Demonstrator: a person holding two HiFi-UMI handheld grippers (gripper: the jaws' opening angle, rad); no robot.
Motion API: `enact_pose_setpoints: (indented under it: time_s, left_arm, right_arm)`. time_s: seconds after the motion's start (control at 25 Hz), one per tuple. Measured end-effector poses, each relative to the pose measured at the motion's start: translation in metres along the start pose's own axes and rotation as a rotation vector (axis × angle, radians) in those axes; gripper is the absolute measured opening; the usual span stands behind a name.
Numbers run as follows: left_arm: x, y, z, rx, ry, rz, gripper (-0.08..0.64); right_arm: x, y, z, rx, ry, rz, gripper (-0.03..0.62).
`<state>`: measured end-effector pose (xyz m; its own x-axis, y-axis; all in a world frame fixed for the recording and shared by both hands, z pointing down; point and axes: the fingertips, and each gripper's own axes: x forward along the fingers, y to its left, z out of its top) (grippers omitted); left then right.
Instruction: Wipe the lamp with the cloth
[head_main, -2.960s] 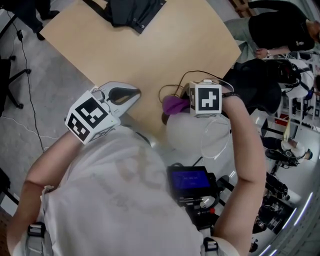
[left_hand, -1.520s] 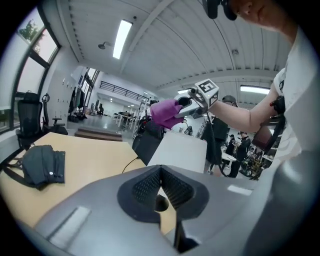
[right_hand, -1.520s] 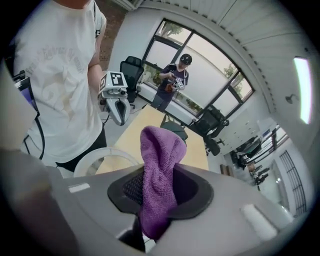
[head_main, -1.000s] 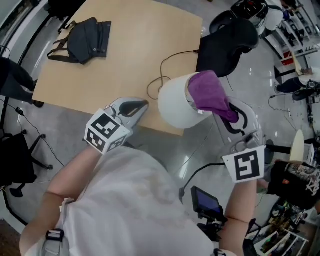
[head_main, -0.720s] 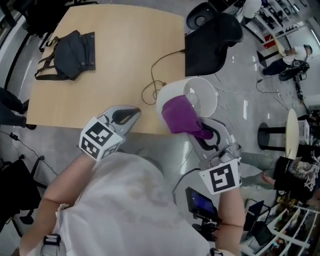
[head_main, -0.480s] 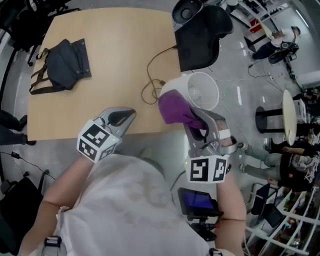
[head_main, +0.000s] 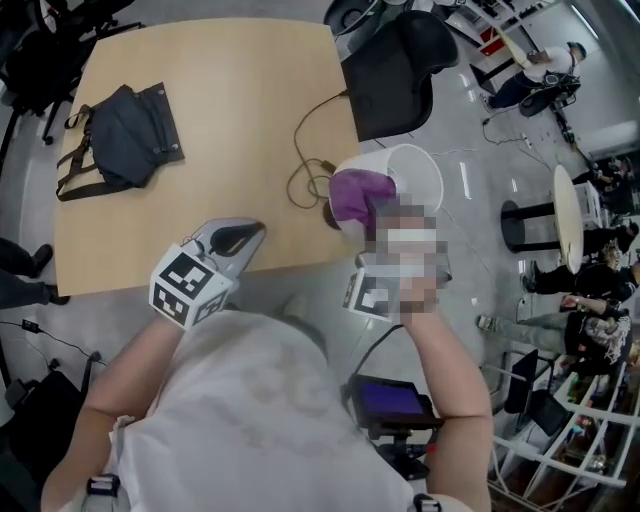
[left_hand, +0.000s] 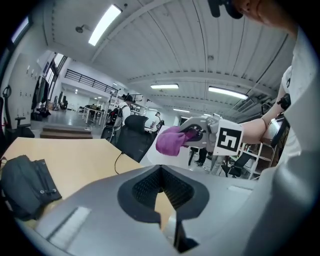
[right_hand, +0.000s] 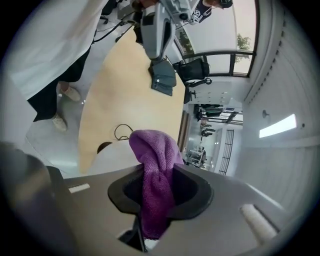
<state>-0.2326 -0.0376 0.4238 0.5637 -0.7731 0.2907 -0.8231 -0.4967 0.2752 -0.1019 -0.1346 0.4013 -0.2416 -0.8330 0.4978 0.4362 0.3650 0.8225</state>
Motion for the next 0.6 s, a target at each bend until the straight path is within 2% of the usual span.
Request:
enact_pose_setpoints:
  time_s: [0.28,0.44,0.6]
  left_arm:
    - [-0.016,0.017,-0.011,-0.021,0.012,0.040,0.002]
    - [-0.022,0.022,-0.012,-0.023,0.015,0.054,0.002]
    - [-0.023,0.026,-0.014,-0.024,0.020,0.052,0.002]
  right_arm:
    - [0.025,0.064,0.040,-0.037,-0.038,0.115,0.101]
    - [0.034,0.107,0.049,-0.042,-0.049,0.221,0.101]
    - [0.025,0.132,0.061,-0.008,-0.099,0.299,0.101]
